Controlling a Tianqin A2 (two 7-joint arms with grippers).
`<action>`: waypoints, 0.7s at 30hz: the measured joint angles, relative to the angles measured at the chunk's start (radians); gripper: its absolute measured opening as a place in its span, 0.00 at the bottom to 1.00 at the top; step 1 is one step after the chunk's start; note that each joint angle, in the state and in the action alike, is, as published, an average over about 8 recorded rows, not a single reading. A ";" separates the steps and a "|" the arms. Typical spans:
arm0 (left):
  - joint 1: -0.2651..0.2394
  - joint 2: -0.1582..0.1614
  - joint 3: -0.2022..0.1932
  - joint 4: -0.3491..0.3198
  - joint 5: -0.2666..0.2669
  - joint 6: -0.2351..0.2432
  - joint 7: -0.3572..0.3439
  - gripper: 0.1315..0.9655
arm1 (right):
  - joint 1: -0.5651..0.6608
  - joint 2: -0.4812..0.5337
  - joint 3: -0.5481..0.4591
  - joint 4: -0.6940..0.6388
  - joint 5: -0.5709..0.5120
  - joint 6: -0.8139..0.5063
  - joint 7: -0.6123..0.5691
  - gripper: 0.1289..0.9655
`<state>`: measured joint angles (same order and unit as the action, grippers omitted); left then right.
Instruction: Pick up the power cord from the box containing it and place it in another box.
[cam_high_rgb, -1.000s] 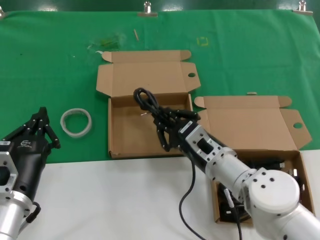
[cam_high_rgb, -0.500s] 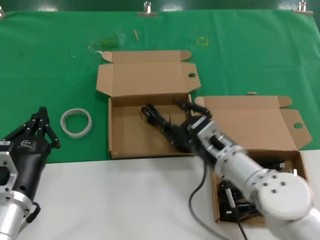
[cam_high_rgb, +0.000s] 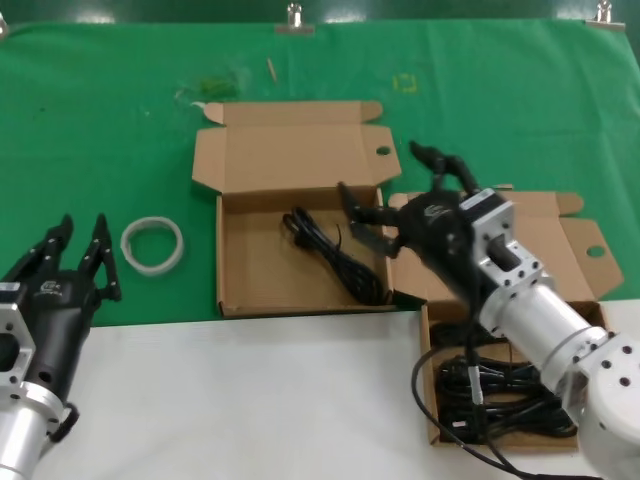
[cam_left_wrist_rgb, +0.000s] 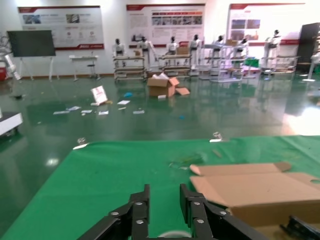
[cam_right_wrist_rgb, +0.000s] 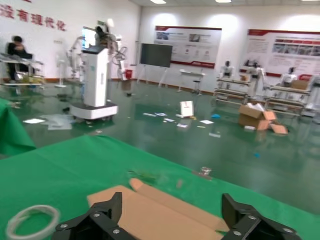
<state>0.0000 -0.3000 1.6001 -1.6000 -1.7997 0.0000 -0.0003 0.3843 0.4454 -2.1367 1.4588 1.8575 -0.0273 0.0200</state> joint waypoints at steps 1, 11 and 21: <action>0.000 0.000 0.000 0.000 0.000 0.000 0.000 0.12 | -0.005 -0.002 0.007 0.001 -0.001 0.000 -0.001 0.51; 0.000 0.000 0.000 0.000 0.000 0.000 0.000 0.31 | -0.058 -0.023 0.081 0.021 -0.009 0.004 -0.004 0.77; 0.000 0.000 0.000 0.000 0.000 0.000 0.000 0.57 | -0.113 -0.043 0.158 0.041 -0.017 0.008 -0.006 0.93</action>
<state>0.0000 -0.3000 1.6000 -1.6000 -1.7997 0.0000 -0.0003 0.2710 0.4021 -1.9785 1.4998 1.8402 -0.0192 0.0135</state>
